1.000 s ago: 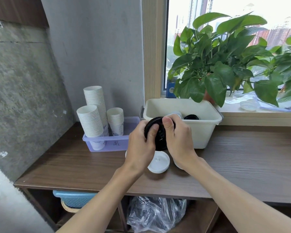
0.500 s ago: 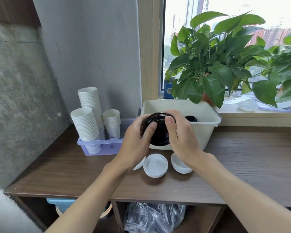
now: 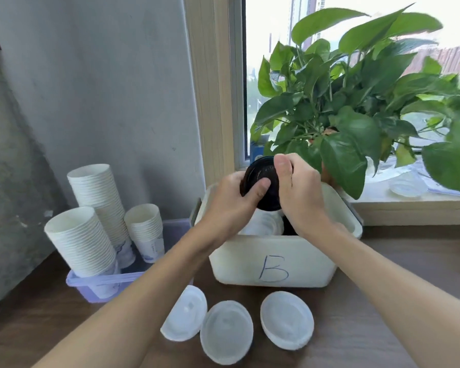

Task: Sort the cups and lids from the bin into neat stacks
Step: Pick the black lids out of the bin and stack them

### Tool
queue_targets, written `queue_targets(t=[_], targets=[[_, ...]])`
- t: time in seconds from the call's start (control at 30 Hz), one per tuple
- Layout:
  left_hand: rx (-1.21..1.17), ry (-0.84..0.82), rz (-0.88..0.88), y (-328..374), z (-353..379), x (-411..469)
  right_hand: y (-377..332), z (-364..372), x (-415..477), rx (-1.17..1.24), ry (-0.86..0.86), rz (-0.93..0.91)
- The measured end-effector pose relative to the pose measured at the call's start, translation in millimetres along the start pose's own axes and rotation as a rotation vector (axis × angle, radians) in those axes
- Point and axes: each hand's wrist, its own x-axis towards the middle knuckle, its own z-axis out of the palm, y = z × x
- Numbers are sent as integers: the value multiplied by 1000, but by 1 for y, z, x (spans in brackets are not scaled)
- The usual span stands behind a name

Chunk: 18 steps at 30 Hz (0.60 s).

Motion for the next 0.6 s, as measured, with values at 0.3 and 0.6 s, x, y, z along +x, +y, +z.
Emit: queue_targets(t=[0.3, 0.6], targets=[[-136, 18, -109, 4, 18, 9, 5, -6, 1, 0, 3, 120], [-43, -164, -42, -3, 9, 26, 20, -2, 17, -11, -32, 63]])
